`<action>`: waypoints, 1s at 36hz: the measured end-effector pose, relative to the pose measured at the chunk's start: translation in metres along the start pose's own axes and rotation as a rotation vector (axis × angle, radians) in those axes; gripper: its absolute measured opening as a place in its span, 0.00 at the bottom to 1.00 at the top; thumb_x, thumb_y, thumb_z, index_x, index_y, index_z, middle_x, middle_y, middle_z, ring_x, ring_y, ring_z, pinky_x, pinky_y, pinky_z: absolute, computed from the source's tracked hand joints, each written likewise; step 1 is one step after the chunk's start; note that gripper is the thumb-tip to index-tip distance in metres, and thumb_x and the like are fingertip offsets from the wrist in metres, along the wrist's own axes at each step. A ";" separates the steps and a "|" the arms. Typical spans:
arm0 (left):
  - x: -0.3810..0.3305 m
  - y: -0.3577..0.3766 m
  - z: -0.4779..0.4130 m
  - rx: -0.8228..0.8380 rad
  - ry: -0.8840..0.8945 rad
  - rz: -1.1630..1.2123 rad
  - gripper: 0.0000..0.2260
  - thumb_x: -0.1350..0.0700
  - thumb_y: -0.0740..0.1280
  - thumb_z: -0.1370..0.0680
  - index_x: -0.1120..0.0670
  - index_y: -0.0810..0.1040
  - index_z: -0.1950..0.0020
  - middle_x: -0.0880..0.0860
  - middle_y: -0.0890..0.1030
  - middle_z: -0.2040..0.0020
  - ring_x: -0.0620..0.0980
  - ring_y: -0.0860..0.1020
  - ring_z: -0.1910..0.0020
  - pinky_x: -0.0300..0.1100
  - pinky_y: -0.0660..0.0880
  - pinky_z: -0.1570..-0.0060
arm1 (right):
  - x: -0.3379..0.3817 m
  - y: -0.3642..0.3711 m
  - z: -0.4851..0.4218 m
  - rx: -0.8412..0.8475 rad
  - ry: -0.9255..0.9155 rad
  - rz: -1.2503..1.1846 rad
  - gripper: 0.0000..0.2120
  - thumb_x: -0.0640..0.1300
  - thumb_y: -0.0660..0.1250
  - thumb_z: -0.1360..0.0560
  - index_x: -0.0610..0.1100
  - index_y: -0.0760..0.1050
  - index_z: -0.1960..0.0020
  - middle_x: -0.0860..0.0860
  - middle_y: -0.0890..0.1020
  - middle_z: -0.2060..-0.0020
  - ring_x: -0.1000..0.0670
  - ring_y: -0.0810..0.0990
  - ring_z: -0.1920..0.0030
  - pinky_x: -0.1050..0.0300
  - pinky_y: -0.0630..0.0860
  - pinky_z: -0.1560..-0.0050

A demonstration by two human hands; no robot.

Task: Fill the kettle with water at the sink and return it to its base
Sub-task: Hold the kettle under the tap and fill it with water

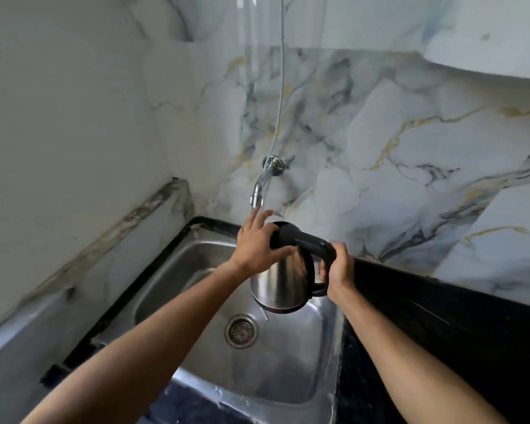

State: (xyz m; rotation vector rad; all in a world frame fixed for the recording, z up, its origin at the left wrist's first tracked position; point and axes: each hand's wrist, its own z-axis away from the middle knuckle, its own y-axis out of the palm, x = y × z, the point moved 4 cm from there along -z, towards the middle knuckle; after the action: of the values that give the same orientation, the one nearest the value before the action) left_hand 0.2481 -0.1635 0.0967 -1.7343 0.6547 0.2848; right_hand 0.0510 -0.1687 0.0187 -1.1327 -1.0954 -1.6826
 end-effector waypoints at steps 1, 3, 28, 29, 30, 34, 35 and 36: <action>0.006 -0.001 -0.002 0.002 0.001 0.021 0.27 0.40 0.73 0.28 0.55 0.78 0.36 0.54 0.62 0.22 0.56 0.48 0.20 0.60 0.53 0.26 | -0.003 0.006 -0.002 -0.004 -0.008 0.006 0.19 0.56 0.60 0.33 0.42 0.67 0.73 0.47 0.67 0.84 0.48 0.63 0.83 0.61 0.58 0.81; 0.016 -0.003 -0.006 0.026 0.012 0.032 0.26 0.42 0.74 0.28 0.56 0.78 0.36 0.54 0.62 0.22 0.56 0.49 0.20 0.59 0.53 0.25 | -0.008 0.017 -0.007 -0.008 -0.024 0.022 0.20 0.57 0.60 0.34 0.42 0.67 0.75 0.47 0.66 0.84 0.48 0.63 0.83 0.60 0.58 0.81; 0.007 0.003 -0.066 0.004 0.279 0.391 0.30 0.43 0.63 0.20 0.51 0.60 0.21 0.55 0.58 0.20 0.50 0.58 0.22 0.43 0.56 0.25 | -0.068 0.063 -0.044 -0.168 0.086 -0.105 0.20 0.57 0.60 0.30 0.45 0.67 0.73 0.48 0.67 0.82 0.49 0.62 0.82 0.60 0.57 0.81; 0.019 -0.003 -0.072 -0.074 0.181 0.477 0.25 0.46 0.63 0.18 0.52 0.63 0.23 0.55 0.64 0.23 0.50 0.64 0.24 0.45 0.60 0.26 | -0.070 0.064 -0.047 -0.162 0.114 -0.113 0.19 0.58 0.61 0.32 0.44 0.67 0.73 0.48 0.67 0.83 0.49 0.62 0.82 0.59 0.56 0.81; 0.032 -0.008 -0.078 -0.160 0.072 0.512 0.21 0.50 0.63 0.18 0.54 0.67 0.26 0.56 0.70 0.27 0.53 0.71 0.30 0.49 0.66 0.29 | -0.072 0.066 -0.048 -0.158 0.133 -0.116 0.19 0.57 0.61 0.32 0.44 0.67 0.72 0.48 0.67 0.83 0.49 0.62 0.82 0.60 0.56 0.81; 0.081 -0.014 -0.102 -0.172 -0.256 0.231 0.18 0.52 0.65 0.21 0.57 0.71 0.33 0.59 0.76 0.39 0.60 0.76 0.43 0.57 0.74 0.42 | -0.071 0.070 -0.052 -0.150 0.143 -0.106 0.19 0.54 0.61 0.28 0.42 0.67 0.71 0.48 0.67 0.83 0.48 0.62 0.82 0.60 0.57 0.80; 0.089 -0.012 -0.107 -0.117 -0.289 0.169 0.20 0.49 0.66 0.22 0.56 0.71 0.33 0.59 0.77 0.41 0.59 0.76 0.42 0.56 0.74 0.43 | -0.070 0.072 -0.054 -0.142 0.145 -0.101 0.19 0.53 0.61 0.27 0.42 0.68 0.71 0.48 0.67 0.82 0.48 0.63 0.82 0.59 0.57 0.80; 0.094 -0.011 -0.111 -0.073 -0.303 0.125 0.22 0.46 0.67 0.23 0.56 0.72 0.34 0.58 0.78 0.42 0.59 0.76 0.43 0.54 0.74 0.45 | -0.070 0.073 -0.055 -0.136 0.147 -0.093 0.19 0.53 0.61 0.26 0.42 0.69 0.70 0.48 0.68 0.82 0.49 0.63 0.81 0.59 0.58 0.79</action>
State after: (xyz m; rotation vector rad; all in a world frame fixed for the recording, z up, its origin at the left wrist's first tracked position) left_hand 0.3141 -0.2931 0.0866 -1.6764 0.5353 0.6516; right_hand 0.1239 -0.2313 -0.0442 -1.0365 -0.9666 -1.9052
